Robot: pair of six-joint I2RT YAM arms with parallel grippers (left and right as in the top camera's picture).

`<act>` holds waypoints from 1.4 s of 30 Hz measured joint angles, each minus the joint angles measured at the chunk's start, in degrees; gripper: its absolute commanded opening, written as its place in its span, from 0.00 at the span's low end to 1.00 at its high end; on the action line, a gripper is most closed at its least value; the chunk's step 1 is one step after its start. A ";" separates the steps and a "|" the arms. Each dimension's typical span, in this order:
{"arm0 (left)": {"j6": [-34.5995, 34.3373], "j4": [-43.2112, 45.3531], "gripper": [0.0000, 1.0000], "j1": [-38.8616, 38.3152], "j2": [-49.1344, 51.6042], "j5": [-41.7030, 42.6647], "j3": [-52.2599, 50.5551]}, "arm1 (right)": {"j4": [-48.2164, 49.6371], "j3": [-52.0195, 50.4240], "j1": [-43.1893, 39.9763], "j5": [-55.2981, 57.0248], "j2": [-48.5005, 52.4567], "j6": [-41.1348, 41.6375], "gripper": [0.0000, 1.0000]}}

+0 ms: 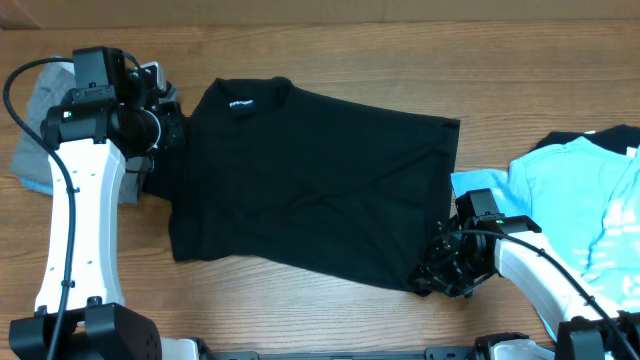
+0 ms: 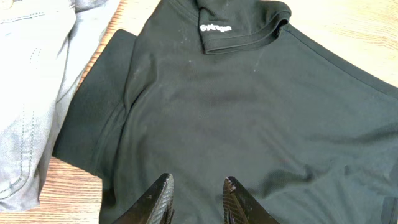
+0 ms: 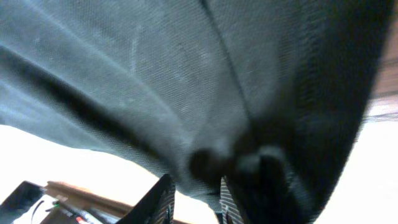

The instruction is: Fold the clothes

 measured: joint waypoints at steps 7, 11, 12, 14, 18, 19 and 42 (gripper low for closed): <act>0.02 0.00 0.31 0.00 0.00 0.00 0.00 | -0.87 0.00 0.00 -2.62 0.00 -0.70 0.37; 0.00 -0.02 0.31 0.00 0.00 0.00 0.00 | -1.09 0.00 0.00 -0.42 0.00 -0.33 0.51; 0.00 -0.02 0.31 0.00 0.00 0.00 0.00 | -0.76 0.00 0.00 0.66 0.00 0.13 0.51; 0.00 -0.02 0.31 0.00 0.00 0.00 0.00 | 0.04 0.00 0.02 3.17 0.00 1.01 0.51; 0.00 -0.02 0.30 0.00 0.00 0.00 0.00 | 0.17 0.00 0.02 5.77 0.00 2.67 0.37; 0.00 -0.02 0.31 0.00 0.00 0.00 0.00 | 0.07 0.00 0.00 6.08 0.00 2.97 0.35; 0.00 -1.51 0.31 0.00 0.00 0.00 0.00 | -18.93 7.13 0.00 4.31 -5.99 4.13 0.18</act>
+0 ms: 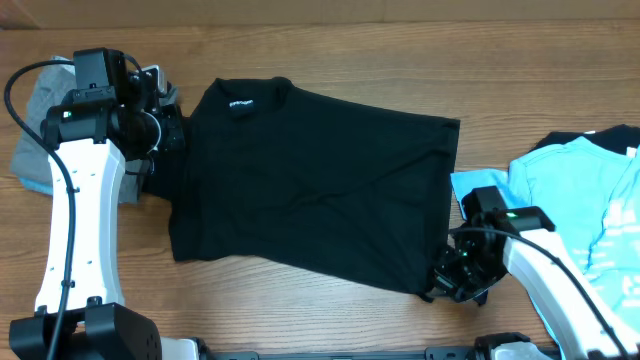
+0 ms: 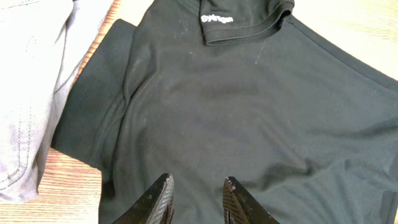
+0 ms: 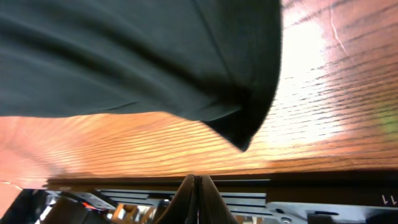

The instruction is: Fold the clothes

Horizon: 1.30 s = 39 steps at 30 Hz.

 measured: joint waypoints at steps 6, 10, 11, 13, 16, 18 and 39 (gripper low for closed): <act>0.02 -0.04 0.31 -0.24 0.00 0.00 0.00 | 14.47 0.39 0.00 1.29 -3.10 1.77 0.51; 0.02 -0.37 0.31 -1.31 0.00 0.17 0.00 | 32.06 0.46 0.00 4.02 -1.40 2.54 0.54; 0.07 -0.57 0.31 -1.70 0.00 0.31 0.00 | 34.05 0.46 -0.02 4.55 -0.72 2.51 0.54; 0.26 -1.33 0.32 -2.69 0.00 0.55 0.00 | 38.49 0.50 -0.02 5.88 1.86 2.47 0.54; 1.46 -2.32 0.34 -4.55 0.00 0.74 0.00 | 43.89 0.50 -0.02 8.22 7.87 2.51 0.54; 1.97 -2.89 0.34 -5.64 0.00 0.90 0.00 | 46.38 0.50 -0.02 9.55 11.80 2.05 0.54; 4.31 -2.89 0.38 -7.48 0.00 1.05 0.00 | 44.96 1.60 -0.90 14.14 17.81 -4.63 0.04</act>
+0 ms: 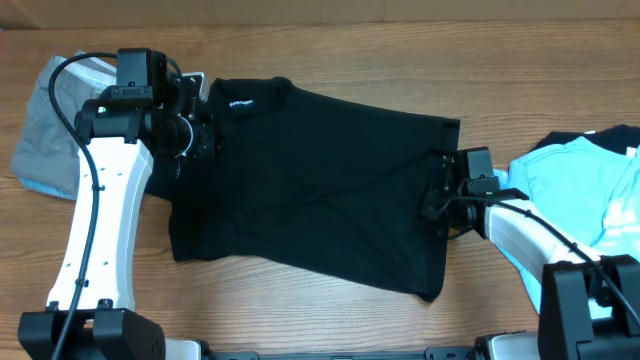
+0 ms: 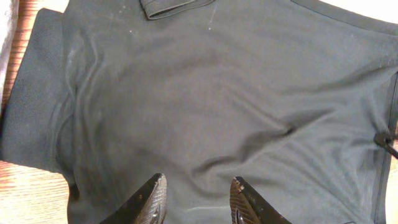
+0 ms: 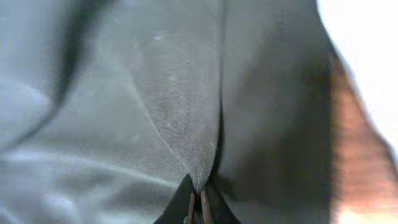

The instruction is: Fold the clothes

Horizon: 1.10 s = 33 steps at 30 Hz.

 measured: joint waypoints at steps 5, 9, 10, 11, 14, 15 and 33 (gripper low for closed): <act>0.04 0.31 0.38 0.02 0.00 0.02 0.00 | -13.60 6.73 -4.28 4.59 -0.11 0.52 0.04; 0.17 1.14 0.39 0.02 0.17 0.00 0.00 | -20.02 13.16 -6.91 6.51 -0.70 0.85 0.04; 0.20 1.20 0.39 0.00 0.28 0.02 0.00 | -21.00 14.51 -7.48 6.80 -0.90 0.92 0.09; 0.20 1.25 0.39 0.00 0.50 0.02 -0.02 | -21.22 15.26 -7.87 7.08 -1.09 1.03 0.31; 0.20 1.36 0.40 -0.02 1.22 0.02 0.00 | -22.03 15.82 -8.52 8.07 -1.49 1.25 0.68; 0.20 1.36 0.40 -0.02 1.44 0.02 0.00 | -22.40 15.82 -8.61 8.15 -1.49 1.27 0.68; 0.61 -2.05 0.36 -0.02 2.91 -3.28 -0.02 | -40.61 7.98 -3.74 -1.27 -1.51 1.25 0.49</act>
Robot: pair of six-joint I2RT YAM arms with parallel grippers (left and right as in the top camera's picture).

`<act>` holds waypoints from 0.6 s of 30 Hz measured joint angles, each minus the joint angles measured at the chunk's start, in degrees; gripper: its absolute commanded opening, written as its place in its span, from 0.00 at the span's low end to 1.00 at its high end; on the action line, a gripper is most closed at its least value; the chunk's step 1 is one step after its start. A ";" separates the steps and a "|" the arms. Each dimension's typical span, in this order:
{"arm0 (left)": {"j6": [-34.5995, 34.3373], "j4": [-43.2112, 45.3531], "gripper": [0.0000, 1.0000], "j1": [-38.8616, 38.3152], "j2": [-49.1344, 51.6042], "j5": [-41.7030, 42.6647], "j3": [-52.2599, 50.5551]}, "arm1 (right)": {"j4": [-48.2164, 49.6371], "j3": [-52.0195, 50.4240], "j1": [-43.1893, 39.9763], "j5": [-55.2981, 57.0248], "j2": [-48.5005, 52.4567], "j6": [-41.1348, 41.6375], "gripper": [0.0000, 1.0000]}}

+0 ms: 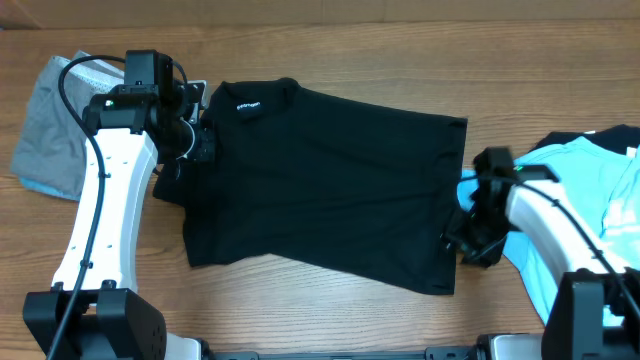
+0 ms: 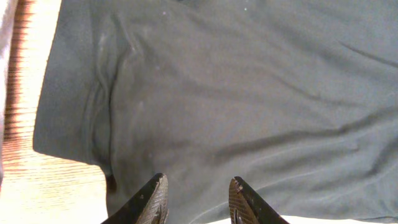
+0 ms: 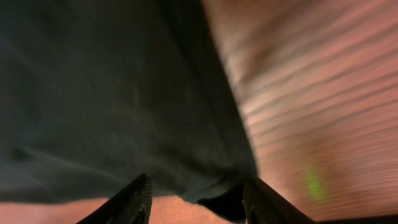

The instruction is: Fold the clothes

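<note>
A black T-shirt (image 1: 320,180) lies spread flat across the table, its collar (image 1: 250,100) at the back left. My left gripper (image 1: 196,142) hovers open over the shirt's left sleeve (image 2: 74,93); in the left wrist view the left gripper (image 2: 196,199) has only cloth beneath it. My right gripper (image 1: 468,243) is at the shirt's front right corner. In the right wrist view the right gripper (image 3: 199,202) stands wide open, with the shirt's corner (image 3: 217,186) lying between the fingers.
A grey garment (image 1: 50,130) lies at the back left, beside the left arm. Light blue clothing (image 1: 580,190) and a dark piece (image 1: 570,140) are piled at the right edge, under the right arm. Bare wood shows along the front.
My right gripper was shut at the middle of the shirt's right edge; it is now open at the front right corner. The shirt lies slightly further right. The left gripper has shifted over the sleeve.
At first my right gripper was open at the shirt's front right corner with cloth over it. Then it was shut beside that corner, then shut at the right edge, and now it is open at the corner. My left gripper stayed open over the left shoulder throughout.
</note>
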 measured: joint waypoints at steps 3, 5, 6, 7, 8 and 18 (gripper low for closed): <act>0.00 0.02 0.37 0.00 0.00 -0.22 0.00 | 1.97 -4.09 3.10 -1.77 0.00 1.11 0.33; 0.00 0.00 0.37 0.00 0.00 -0.39 0.00 | 3.76 -6.25 4.33 -2.47 0.00 2.43 0.18; 0.00 0.00 0.36 0.00 0.00 -0.42 0.00 | 5.73 -7.61 4.55 -2.80 0.00 3.61 0.12; 0.00 -0.02 0.37 0.00 0.00 -0.42 0.00 | 8.22 -9.60 4.63 -3.04 0.00 4.55 0.09; 0.00 0.02 0.36 0.00 0.00 -0.44 0.00 | 8.85 -10.25 4.63 -3.15 -0.04 5.07 0.05; 0.02 0.20 0.37 0.00 0.00 -0.42 0.00 | 4.39 -15.50 4.39 -6.82 -2.34 10.23 0.04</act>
